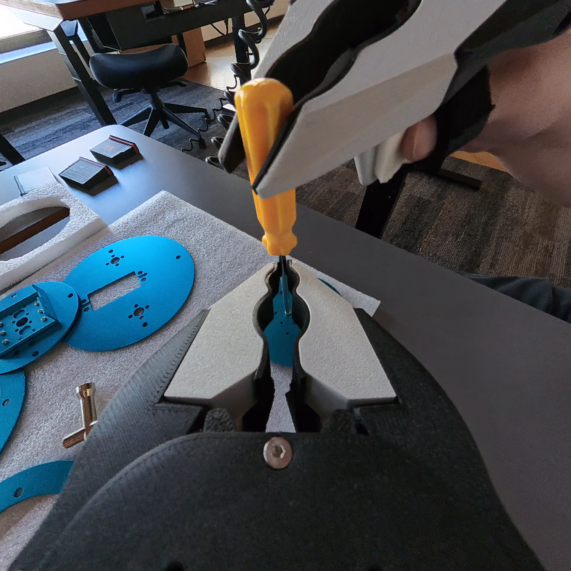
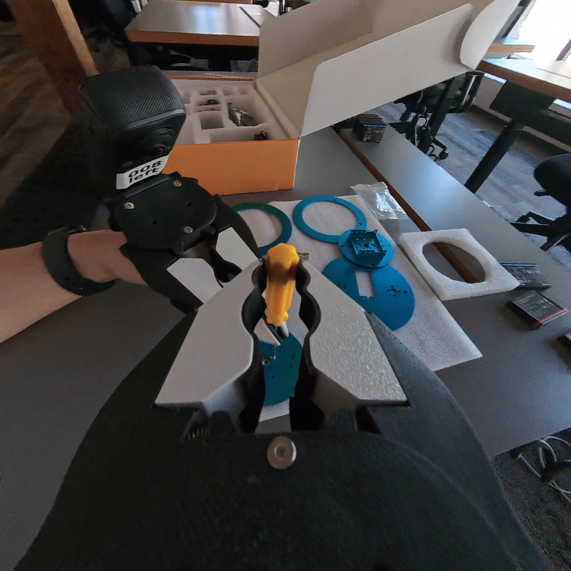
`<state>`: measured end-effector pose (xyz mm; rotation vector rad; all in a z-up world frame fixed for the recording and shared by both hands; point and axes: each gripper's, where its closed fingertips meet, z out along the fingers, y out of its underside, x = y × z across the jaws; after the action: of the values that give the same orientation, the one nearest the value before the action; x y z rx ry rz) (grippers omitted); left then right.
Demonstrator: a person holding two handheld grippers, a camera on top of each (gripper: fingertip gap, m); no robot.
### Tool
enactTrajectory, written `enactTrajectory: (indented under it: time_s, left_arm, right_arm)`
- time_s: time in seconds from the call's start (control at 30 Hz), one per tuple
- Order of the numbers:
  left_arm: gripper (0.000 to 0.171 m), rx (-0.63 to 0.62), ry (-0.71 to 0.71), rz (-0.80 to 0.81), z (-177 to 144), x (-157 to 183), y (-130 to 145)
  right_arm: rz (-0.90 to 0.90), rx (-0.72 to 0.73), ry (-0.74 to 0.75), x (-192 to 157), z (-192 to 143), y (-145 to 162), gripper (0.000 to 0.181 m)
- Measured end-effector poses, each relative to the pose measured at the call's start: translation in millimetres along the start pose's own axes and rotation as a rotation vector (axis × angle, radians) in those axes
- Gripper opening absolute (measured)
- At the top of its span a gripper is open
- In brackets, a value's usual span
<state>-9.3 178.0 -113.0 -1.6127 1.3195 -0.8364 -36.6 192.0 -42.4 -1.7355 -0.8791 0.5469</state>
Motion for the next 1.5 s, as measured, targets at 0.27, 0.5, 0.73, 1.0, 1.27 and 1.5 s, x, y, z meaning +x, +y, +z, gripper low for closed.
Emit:
enactTrajectory:
  time_s: [0.27, 0.5, 0.73, 1.0, 1.27, 1.5]
  left_arm:
    - [0.034, -0.155, 0.088, -0.013, -7, 8, 35]
    - [0.043, -0.244, 0.089, 0.011, 12, 14, 48]
    - [0.040, -0.245, 0.082, -0.028, 12, 13, 48]
    - [0.039, -0.247, 0.077, -0.023, 12, 13, 48]
    - [0.020, -0.021, 0.066, -0.039, -1, 7, 7]
    - [0.003, -0.003, -0.003, 0.040, 5, 2, 5]
  right_arm:
    - [-0.051, -0.021, -0.141, -13, 0, -1, 0.018]
    - [-0.024, -0.012, -0.141, -4, -4, 1, 0.018]
    - [0.085, -0.008, 0.064, 8, -9, 4, 0.018]
    - [-0.028, 0.044, 0.187, -9, -5, -1, 0.018]
    - [0.017, 0.063, 0.127, -2, -7, 0, 0.018]
    - [-0.079, 0.015, -0.075, -5, -5, 1, 0.019]
